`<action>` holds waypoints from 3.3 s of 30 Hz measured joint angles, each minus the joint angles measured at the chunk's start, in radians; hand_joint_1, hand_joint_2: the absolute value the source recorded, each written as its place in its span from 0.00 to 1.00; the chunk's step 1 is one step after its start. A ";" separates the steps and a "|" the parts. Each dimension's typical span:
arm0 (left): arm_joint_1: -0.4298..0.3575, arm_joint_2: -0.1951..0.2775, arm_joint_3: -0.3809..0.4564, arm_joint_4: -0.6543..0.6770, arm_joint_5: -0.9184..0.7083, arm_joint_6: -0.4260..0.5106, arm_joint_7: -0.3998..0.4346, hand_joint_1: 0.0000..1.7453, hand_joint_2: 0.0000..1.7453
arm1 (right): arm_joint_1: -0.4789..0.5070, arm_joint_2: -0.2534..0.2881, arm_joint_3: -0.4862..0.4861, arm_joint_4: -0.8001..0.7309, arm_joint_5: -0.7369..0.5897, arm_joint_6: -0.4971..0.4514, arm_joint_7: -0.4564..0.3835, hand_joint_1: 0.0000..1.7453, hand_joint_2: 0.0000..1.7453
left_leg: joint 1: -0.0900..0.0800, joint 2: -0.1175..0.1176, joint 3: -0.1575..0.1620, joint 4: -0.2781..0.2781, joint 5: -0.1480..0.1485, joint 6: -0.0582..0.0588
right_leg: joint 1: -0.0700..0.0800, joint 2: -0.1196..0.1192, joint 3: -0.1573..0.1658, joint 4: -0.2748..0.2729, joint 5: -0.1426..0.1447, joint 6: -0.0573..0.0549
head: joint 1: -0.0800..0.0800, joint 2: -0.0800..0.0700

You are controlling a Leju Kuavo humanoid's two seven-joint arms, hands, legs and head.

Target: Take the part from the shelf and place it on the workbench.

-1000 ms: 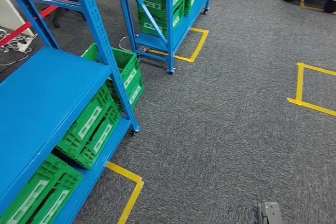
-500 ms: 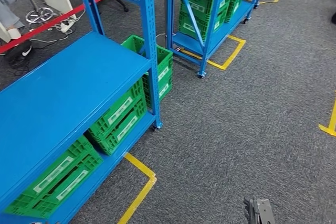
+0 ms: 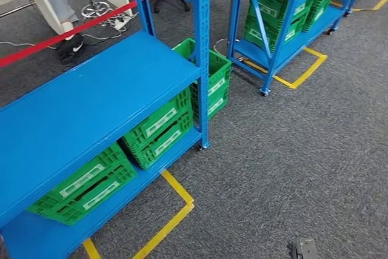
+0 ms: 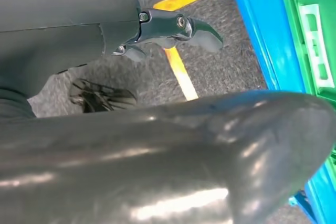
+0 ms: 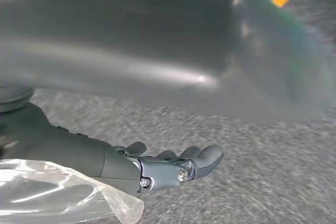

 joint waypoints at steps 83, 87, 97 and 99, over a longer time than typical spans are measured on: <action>-0.015 0.157 -0.269 0.156 0.269 0.203 -0.059 0.00 0.00 | 0.143 -0.213 0.071 0.304 0.277 0.600 0.167 0.00 0.00 | -0.009 0.006 0.185 -0.230 0.047 0.057 | -0.001 0.013 -0.065 0.056 0.020 0.046 | -0.003 0.000; -0.018 0.163 -0.270 0.163 0.275 0.199 -0.072 0.00 0.00 | 0.145 -0.213 0.066 0.306 0.283 0.603 0.170 0.00 0.00 | -0.016 0.005 0.186 -0.226 0.042 0.063 | -0.005 0.015 -0.053 0.033 0.026 0.045 | -0.005 0.000; -0.036 0.172 -0.289 0.206 0.283 0.202 -0.099 0.00 0.00 | 0.143 -0.216 0.036 0.307 0.298 0.608 0.185 0.00 0.00 | 0.011 -0.025 0.252 -0.355 0.099 0.067 | -0.018 0.015 -0.143 0.232 -0.070 0.072 | 0.004 0.000; -0.037 0.172 -0.295 0.218 0.283 0.203 -0.102 0.00 0.00 | 0.144 -0.218 0.029 0.307 0.301 0.608 0.189 0.00 0.00 | 0.027 -0.044 0.250 -0.333 0.085 0.043 | -0.032 0.022 -0.098 0.149 -0.014 0.093 | 0.005 0.000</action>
